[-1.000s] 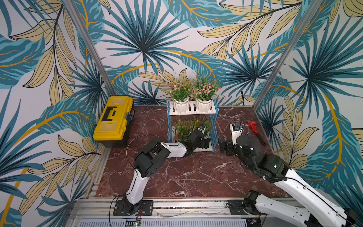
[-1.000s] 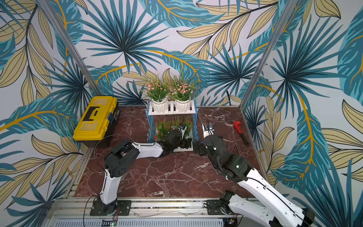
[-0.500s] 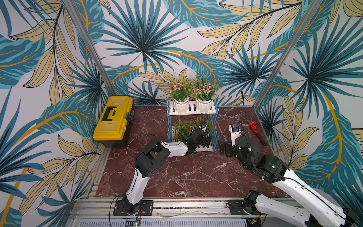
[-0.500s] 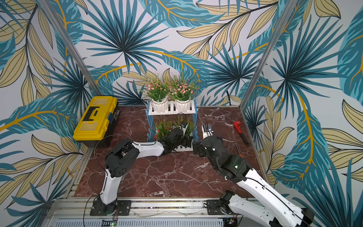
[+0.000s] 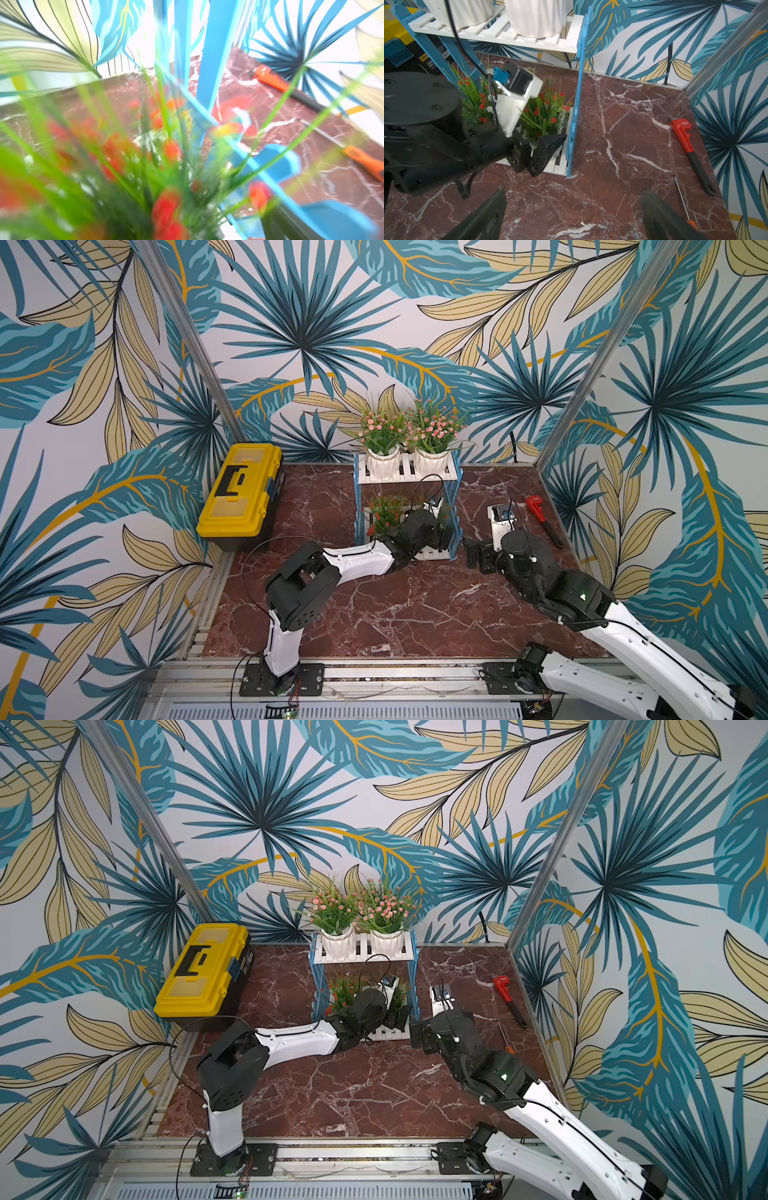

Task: Place the baby's breath potted plants on the rack by color
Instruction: Place the baby's breath potted plant on the rack.

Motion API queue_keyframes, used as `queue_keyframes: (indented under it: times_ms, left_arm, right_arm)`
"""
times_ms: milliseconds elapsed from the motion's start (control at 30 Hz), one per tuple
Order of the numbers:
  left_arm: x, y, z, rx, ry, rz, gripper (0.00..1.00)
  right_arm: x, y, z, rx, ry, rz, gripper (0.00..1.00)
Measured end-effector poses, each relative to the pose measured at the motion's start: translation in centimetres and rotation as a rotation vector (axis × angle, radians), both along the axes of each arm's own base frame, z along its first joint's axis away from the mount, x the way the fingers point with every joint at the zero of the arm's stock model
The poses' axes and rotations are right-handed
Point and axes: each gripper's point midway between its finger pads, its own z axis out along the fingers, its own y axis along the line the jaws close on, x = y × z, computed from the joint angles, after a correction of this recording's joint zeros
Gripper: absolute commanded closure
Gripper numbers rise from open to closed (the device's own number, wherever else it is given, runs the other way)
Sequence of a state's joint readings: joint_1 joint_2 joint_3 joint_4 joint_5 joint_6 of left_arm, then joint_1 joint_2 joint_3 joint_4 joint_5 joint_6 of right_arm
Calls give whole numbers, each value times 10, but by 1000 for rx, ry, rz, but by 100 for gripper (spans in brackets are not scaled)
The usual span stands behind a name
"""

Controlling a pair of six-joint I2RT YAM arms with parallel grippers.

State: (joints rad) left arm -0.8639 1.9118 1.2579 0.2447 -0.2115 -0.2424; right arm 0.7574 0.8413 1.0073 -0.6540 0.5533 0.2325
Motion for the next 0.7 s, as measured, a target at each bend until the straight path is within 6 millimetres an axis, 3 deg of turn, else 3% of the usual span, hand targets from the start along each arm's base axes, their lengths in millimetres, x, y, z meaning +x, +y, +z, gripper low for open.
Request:
queue_keyframes:
  times_ms: [267,533,700]
  left_arm:
    - [-20,12,4,-16,35,-24,1]
    - [-64,39,46,-93,86,-76,1]
    - [-90,68,55,-108,158,-48,1]
  right_arm:
    - [0,-1,0,0,-1,-1,0]
    - [1,0,-2,-1,9,-9,1]
    - [4,1,-2,7,9,-27,1]
